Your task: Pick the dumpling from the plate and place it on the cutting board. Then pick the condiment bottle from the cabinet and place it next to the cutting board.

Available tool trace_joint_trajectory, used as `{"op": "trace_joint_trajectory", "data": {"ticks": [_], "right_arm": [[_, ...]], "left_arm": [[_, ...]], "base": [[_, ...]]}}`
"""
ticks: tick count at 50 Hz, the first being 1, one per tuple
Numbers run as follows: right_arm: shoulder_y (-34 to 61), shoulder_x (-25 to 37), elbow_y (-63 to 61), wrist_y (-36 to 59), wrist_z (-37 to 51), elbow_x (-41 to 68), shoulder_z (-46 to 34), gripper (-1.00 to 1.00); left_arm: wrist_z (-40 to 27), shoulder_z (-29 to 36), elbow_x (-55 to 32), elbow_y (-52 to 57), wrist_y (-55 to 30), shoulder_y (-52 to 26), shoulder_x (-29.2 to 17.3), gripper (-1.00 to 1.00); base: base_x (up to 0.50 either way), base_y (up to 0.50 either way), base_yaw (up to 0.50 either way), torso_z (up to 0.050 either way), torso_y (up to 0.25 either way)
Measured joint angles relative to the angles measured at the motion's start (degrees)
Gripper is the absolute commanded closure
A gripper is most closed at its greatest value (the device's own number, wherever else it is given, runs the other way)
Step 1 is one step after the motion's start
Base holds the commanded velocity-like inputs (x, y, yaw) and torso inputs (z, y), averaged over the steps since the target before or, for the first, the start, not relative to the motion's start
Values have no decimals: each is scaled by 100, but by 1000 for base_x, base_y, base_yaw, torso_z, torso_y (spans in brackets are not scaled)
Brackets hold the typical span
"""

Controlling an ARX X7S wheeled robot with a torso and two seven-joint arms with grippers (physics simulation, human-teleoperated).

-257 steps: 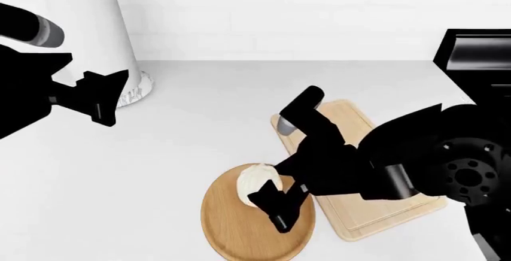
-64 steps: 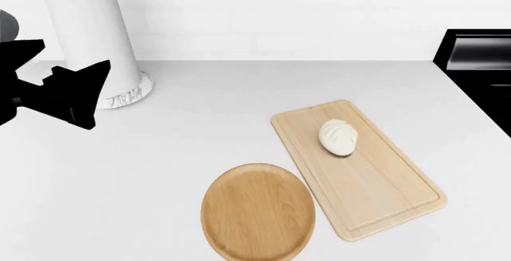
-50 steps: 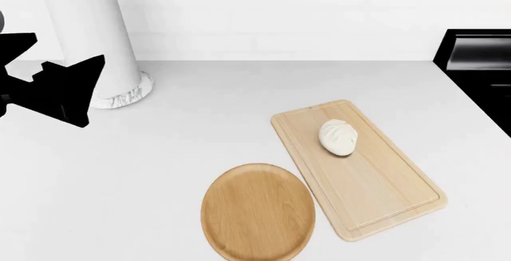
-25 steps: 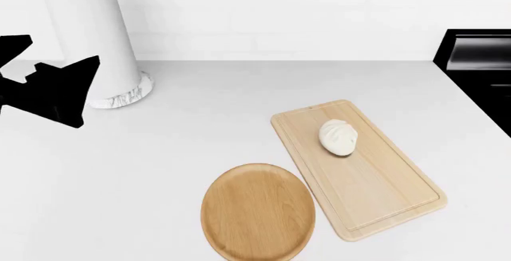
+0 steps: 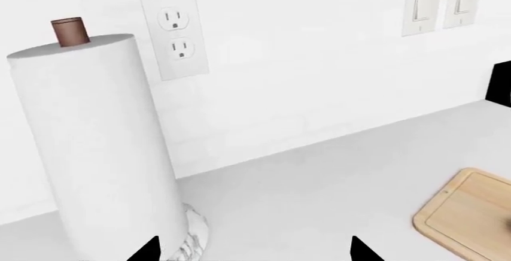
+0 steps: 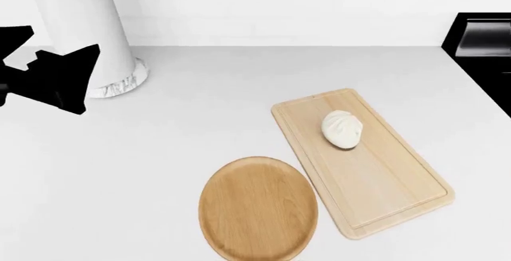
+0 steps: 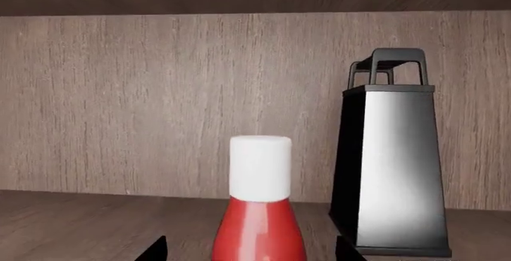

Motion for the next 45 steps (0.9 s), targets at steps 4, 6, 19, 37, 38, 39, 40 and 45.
{"op": "trace_joint_trajectory", "data": {"ticks": [4, 6, 19, 37, 38, 39, 40, 45], "right_arm": [[-8, 1, 28, -31, -3, -13, -7, -100], [27, 3, 5, -44, -5, -8, -8, -100], [88, 6, -154, -84, -25, 6, -23, 100], [89, 9, -142, -100, 50, -14, -47, 100], [89, 10, -141, -100, 49, -8, -50, 100], [89, 10, -142, -102, 48, -2, -54, 100], [88, 11, -140, -104, 49, 0, -57, 100], [89, 12, -132, -119, 56, 19, -66, 100]], "left_arm": [[15, 15, 18, -11, 8, -7, 1, -100], [31, 20, 36, -9, 16, -16, -3, -100], [63, 6, 63, -5, 74, 53, -23, -100], [33, -33, 45, -11, 143, 138, -51, -100], [30, -34, 44, -12, 147, 142, -52, -100], [26, -36, 43, -13, 150, 146, -52, -100], [23, -38, 41, -15, 154, 151, -53, -100], [9, -62, 30, -17, 179, 180, -63, -100]], "base": [[0, 0, 0, 0, 0], [0, 0, 0, 0, -250], [0, 0, 0, 0, -40], [1, 0, 0, 0, -2], [0, 0, 0, 0, -10], [0, 0, 3, 0, 0], [0, 0, 0, 0, 0], [2, 0, 1, 0, -4]]}}
